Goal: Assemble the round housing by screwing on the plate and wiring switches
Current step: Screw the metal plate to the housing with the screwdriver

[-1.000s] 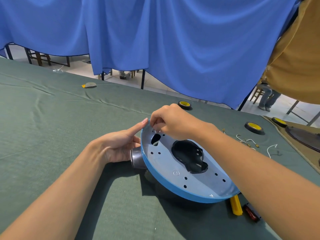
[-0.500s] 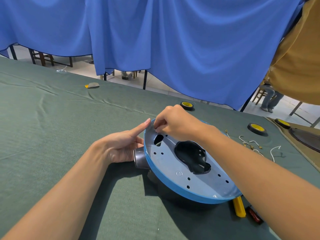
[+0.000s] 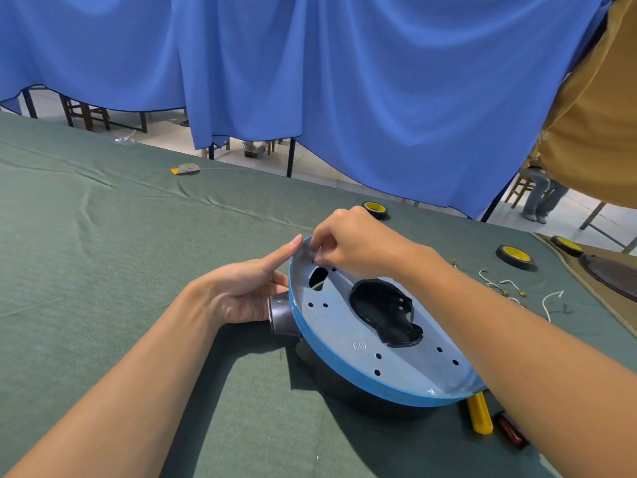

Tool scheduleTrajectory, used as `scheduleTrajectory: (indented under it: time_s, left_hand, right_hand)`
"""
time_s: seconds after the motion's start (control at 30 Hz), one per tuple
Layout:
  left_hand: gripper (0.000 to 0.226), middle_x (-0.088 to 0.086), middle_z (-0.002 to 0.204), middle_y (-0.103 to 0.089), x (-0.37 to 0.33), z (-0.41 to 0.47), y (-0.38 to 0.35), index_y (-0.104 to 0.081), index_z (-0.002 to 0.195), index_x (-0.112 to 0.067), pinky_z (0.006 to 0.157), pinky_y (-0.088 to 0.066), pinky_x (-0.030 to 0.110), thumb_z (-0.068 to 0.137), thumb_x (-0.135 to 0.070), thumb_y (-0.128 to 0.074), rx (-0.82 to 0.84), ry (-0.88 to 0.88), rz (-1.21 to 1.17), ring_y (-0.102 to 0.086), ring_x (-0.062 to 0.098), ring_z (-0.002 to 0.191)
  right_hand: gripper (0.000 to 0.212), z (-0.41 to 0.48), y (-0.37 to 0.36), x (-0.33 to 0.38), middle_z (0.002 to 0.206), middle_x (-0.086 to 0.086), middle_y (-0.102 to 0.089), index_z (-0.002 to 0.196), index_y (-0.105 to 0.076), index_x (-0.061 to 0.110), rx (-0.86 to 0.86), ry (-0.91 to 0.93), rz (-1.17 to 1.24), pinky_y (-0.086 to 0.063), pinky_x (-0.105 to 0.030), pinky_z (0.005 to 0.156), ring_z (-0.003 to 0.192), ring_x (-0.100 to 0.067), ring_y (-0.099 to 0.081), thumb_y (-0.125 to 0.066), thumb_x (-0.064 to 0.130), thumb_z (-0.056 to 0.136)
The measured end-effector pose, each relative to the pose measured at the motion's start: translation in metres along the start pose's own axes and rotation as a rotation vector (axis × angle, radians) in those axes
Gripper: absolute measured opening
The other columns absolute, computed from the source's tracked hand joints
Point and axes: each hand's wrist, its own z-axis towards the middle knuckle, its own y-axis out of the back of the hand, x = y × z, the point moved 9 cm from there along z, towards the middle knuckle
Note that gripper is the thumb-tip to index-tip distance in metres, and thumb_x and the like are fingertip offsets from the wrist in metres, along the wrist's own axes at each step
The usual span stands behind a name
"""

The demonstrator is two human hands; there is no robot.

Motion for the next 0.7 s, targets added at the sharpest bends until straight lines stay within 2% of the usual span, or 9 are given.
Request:
scheduleTrajectory:
  time_s: [0.07, 0.17, 0.2, 0.27, 0.37, 0.43, 0.6, 0.7]
  left_hand:
    - [0.102, 0.032, 0.137, -0.053, 0.000, 0.000, 0.000, -0.044, 0.140, 0.012, 0.078, -0.062, 0.042, 0.071, -0.057, -0.070, -0.011, 0.001, -0.008, -0.066, 0.035, 0.092]
    - [0.100, 0.032, 0.139, -0.051, 0.001, -0.001, -0.001, -0.042, 0.142, 0.012, 0.080, -0.061, 0.042, 0.074, -0.057, -0.069, -0.009, 0.002, -0.011, -0.063, 0.036, 0.096]
    - [0.100, 0.031, 0.139, -0.051, 0.000, -0.001, -0.001, -0.042, 0.141, 0.011, 0.079, -0.061, 0.042, 0.074, -0.057, -0.068, -0.011, -0.001, -0.008, -0.064, 0.035, 0.096]
    - [0.101, 0.031, 0.139, -0.052, -0.001, -0.001, 0.001, -0.042, 0.141, 0.012, 0.079, -0.062, 0.042, 0.073, -0.057, -0.070, -0.019, -0.008, 0.002, -0.064, 0.035, 0.095]
    - [0.098, 0.031, 0.137, -0.053, -0.001, 0.000, 0.001, -0.046, 0.138, 0.012, 0.086, -0.059, 0.043, 0.073, -0.057, -0.070, -0.008, -0.006, 0.033, -0.061, 0.038, 0.105]
    - [0.094, 0.030, 0.137, -0.054, -0.001, 0.001, 0.002, -0.050, 0.136, 0.012, 0.089, -0.056, 0.044, 0.074, -0.056, -0.070, -0.005, -0.004, 0.064, -0.059, 0.038, 0.110]
    - [0.096, 0.027, 0.139, -0.053, -0.007, -0.003, 0.015, -0.051, 0.136, 0.009, 0.082, -0.056, 0.042, 0.067, -0.052, -0.078, -0.118, -0.022, 0.127, -0.061, 0.033, 0.098]
    - [0.092, 0.027, 0.138, -0.055, -0.012, -0.008, 0.023, -0.051, 0.137, 0.008, 0.080, -0.056, 0.041, 0.070, -0.051, -0.072, -0.161, -0.055, 0.131, -0.060, 0.033, 0.098]
  right_hand:
    - [0.014, -0.001, -0.004, 0.001, 0.083, 0.000, -0.065, 0.097, -0.074, 0.015, 0.028, 0.014, 0.005, -0.054, -0.032, 0.074, 0.085, -0.019, -0.063, -0.066, 0.009, 0.087]
    - [0.007, -0.001, -0.009, 0.002, 0.083, -0.002, -0.065, 0.091, -0.072, 0.015, 0.025, 0.008, -0.024, -0.054, -0.035, 0.072, 0.082, -0.021, -0.063, -0.065, 0.015, 0.090]
    - [0.012, -0.001, -0.009, 0.002, 0.077, -0.002, -0.063, 0.081, -0.070, 0.017, 0.014, 0.007, -0.042, -0.051, -0.034, 0.066, 0.076, -0.021, -0.061, -0.064, 0.021, 0.091]
    - [0.036, -0.001, -0.007, 0.002, 0.062, 0.000, -0.053, 0.059, -0.054, 0.022, -0.011, 0.000, -0.078, -0.038, -0.031, 0.053, 0.062, -0.018, -0.052, -0.059, 0.033, 0.094]
    - [0.047, -0.009, 0.005, -0.003, 0.056, 0.004, -0.048, 0.052, -0.044, 0.027, -0.070, -0.041, -0.062, -0.027, -0.028, 0.049, 0.056, -0.014, -0.046, -0.054, 0.043, 0.095]
    - [0.046, -0.018, 0.016, -0.014, 0.058, 0.002, -0.051, 0.055, -0.050, 0.023, -0.111, -0.087, -0.040, -0.033, -0.030, 0.051, 0.059, -0.017, -0.049, -0.053, 0.045, 0.094]
    - [0.038, -0.059, 0.041, -0.064, 0.068, -0.002, -0.059, 0.064, -0.059, 0.019, -0.216, -0.275, -0.008, -0.046, -0.034, 0.066, 0.074, -0.026, -0.055, -0.054, 0.042, 0.094]
    - [0.035, -0.088, 0.054, -0.094, 0.072, -0.004, -0.064, 0.067, -0.062, 0.015, -0.332, -0.407, -0.003, -0.052, -0.039, 0.073, 0.078, -0.027, -0.059, -0.054, 0.038, 0.092]
